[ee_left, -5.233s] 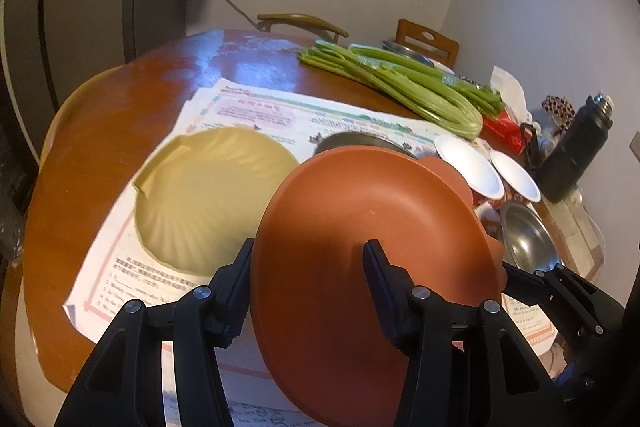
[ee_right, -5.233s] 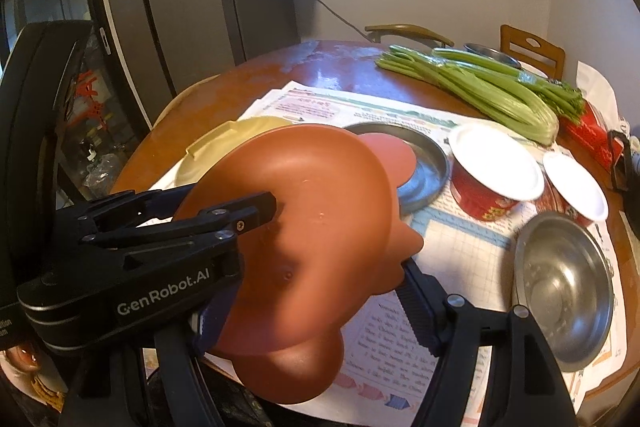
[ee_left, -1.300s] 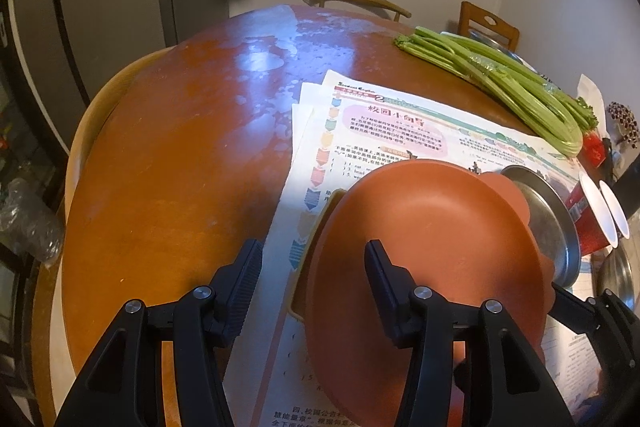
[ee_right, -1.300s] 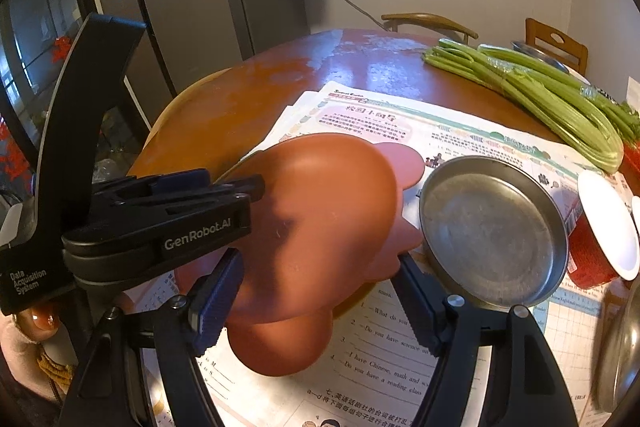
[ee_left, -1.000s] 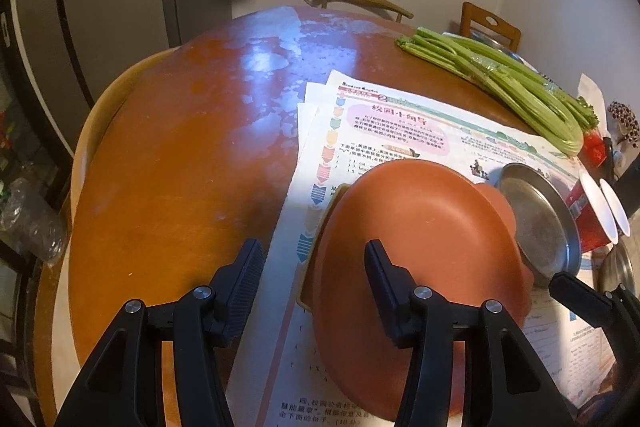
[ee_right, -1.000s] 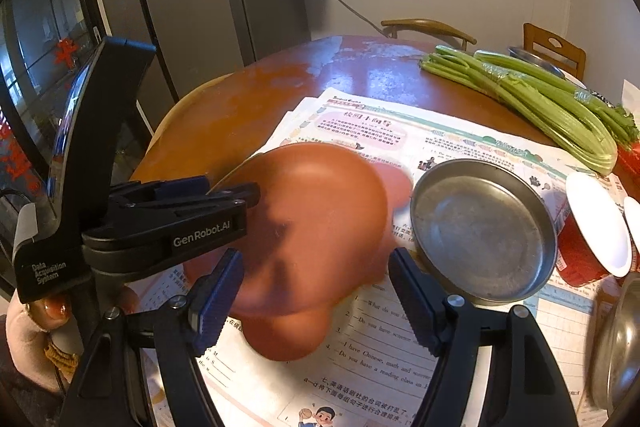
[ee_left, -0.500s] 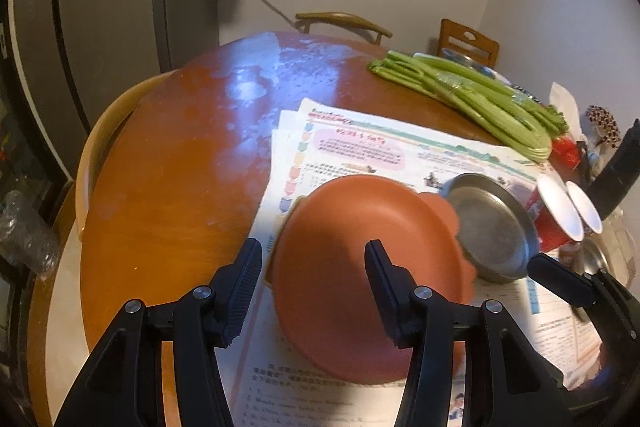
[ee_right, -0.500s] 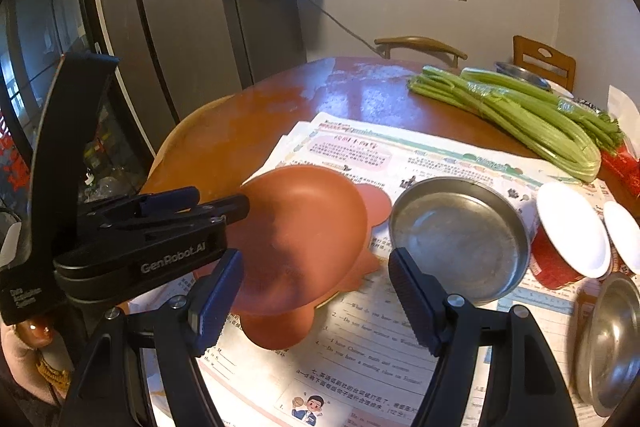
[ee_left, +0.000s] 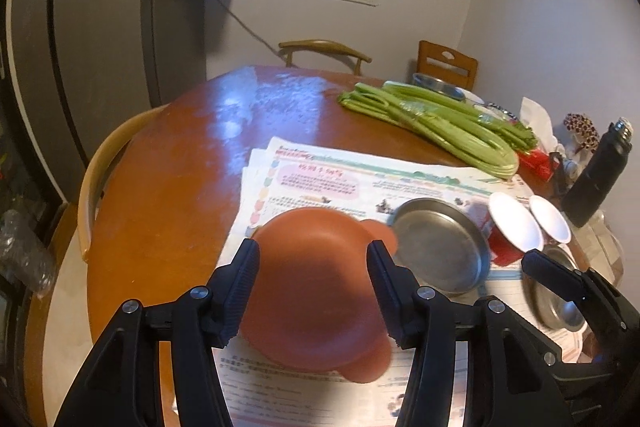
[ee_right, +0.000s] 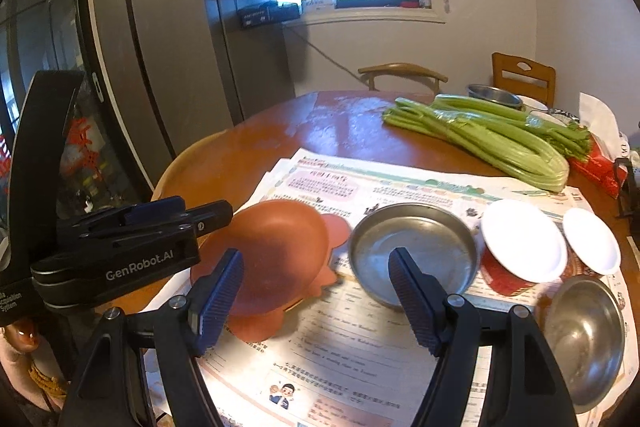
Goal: Organize plates and bowls
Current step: 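Lower the orange plate onto the yellow shell plate with the left tool, then open the left tool and withdraw from the orange plate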
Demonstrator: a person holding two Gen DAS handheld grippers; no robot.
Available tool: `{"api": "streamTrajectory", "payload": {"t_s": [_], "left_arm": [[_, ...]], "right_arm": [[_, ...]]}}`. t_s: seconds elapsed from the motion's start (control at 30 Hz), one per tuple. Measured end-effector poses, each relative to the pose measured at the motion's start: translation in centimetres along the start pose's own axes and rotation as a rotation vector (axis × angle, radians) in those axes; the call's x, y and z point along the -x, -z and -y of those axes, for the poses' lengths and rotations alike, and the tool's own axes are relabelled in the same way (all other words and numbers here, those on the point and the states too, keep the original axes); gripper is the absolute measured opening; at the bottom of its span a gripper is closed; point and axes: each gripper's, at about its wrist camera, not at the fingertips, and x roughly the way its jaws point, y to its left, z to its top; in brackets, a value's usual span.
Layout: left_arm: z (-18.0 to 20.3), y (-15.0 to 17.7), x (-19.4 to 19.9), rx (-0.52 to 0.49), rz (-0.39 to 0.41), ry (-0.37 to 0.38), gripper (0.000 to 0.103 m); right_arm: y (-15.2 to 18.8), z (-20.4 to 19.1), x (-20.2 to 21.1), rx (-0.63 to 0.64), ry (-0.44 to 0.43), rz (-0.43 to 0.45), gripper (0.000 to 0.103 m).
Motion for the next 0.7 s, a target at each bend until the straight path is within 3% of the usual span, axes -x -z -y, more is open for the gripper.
{"api": "streamTrajectory", "payload": {"t_s": [0.7], "left_arm": [[7.4, -0.6, 2.0, -0.091, 0.018, 0.043, 0.058]], "right_arm": [[0.3, 5.3, 5.8, -0.108, 0.020, 0.094, 0.075]]}}
